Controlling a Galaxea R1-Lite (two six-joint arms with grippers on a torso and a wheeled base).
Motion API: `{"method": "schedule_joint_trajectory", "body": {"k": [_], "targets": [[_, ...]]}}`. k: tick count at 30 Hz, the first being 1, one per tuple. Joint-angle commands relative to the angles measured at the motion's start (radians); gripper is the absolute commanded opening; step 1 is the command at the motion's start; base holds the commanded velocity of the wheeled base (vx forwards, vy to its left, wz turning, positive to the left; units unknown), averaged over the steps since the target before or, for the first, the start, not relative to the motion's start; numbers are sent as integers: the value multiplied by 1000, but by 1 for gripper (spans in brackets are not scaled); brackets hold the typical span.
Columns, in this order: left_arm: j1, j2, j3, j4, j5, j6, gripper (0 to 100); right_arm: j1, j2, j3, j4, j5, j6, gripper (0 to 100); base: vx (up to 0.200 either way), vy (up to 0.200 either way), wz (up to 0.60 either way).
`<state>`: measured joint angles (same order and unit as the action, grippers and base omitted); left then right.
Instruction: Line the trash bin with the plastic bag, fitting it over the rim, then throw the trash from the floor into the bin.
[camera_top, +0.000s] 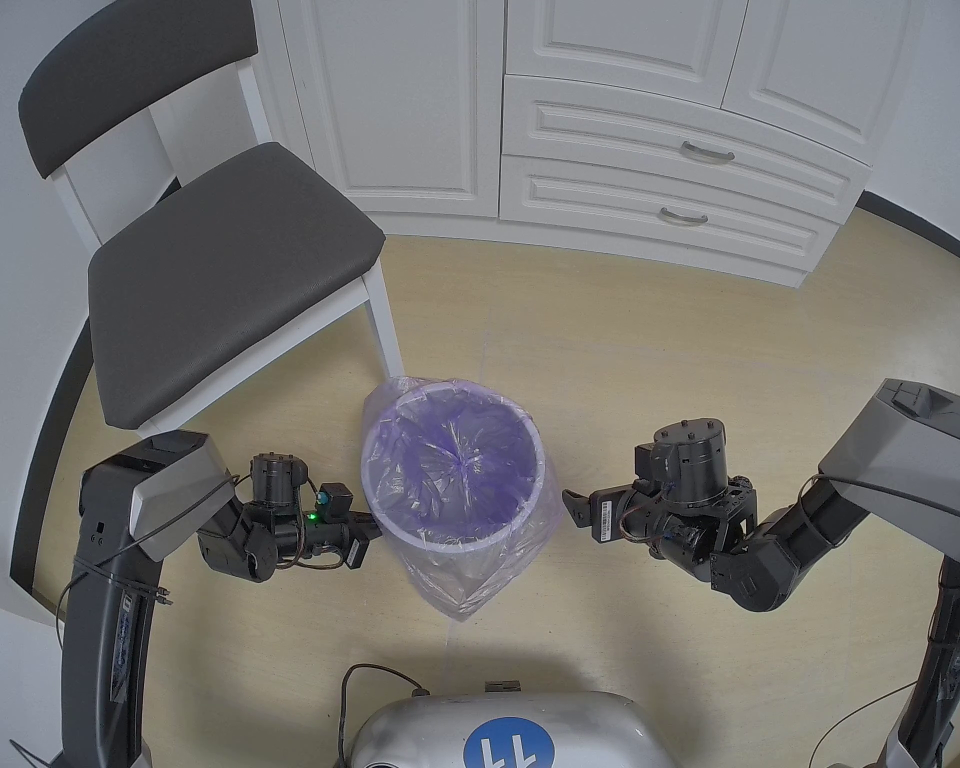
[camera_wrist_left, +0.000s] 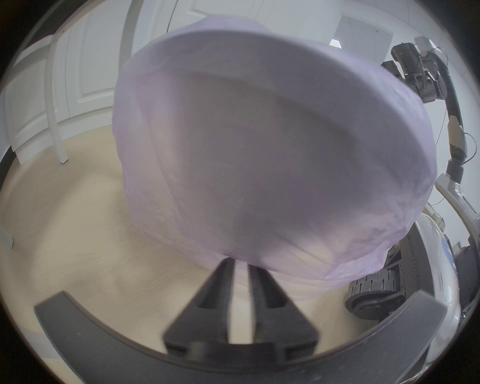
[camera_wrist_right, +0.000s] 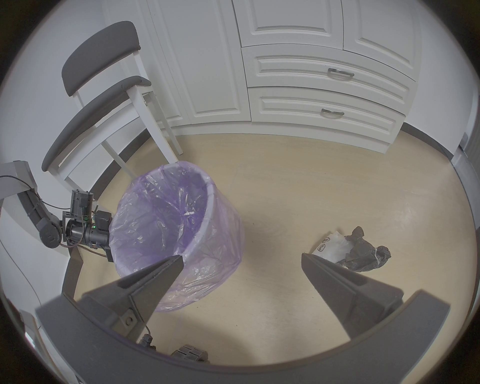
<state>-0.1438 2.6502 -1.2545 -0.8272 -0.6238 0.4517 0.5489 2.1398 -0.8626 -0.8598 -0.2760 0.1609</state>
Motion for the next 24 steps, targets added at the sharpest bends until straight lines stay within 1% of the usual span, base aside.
{"method": "schedule_joint_trajectory", "body": {"k": [1, 6, 11, 12, 15, 19, 24], "targets": [[10, 10, -36, 26, -1, -1, 0, -1, 2, -1, 1, 0, 0, 100, 0, 0, 0], [29, 14, -62, 50, -2, 1, 0, -1, -1, 0, 1, 0, 0, 100, 0, 0, 0], [53, 2, -28, 50, -14, 25, 0, -1, -1, -3, 1, 0, -1, 100, 0, 0, 0], [66, -10, -8, 53, -42, 64, 100, -1, -1, -4, -1, 1, -3, 100, 0, 0, 0], [63, -32, 15, 54, -48, 110, 100, -1, -1, -3, -1, 1, -15, 100, 0, 0, 0], [44, -59, 43, 53, -48, 120, 100, 0, -3, 0, -1, 3, -20, 100, 0, 0, 0], [-3, -69, 36, 53, -48, 148, 100, 0, -4, 4, -1, 3, -20, 100, 0, 0, 0]]}}
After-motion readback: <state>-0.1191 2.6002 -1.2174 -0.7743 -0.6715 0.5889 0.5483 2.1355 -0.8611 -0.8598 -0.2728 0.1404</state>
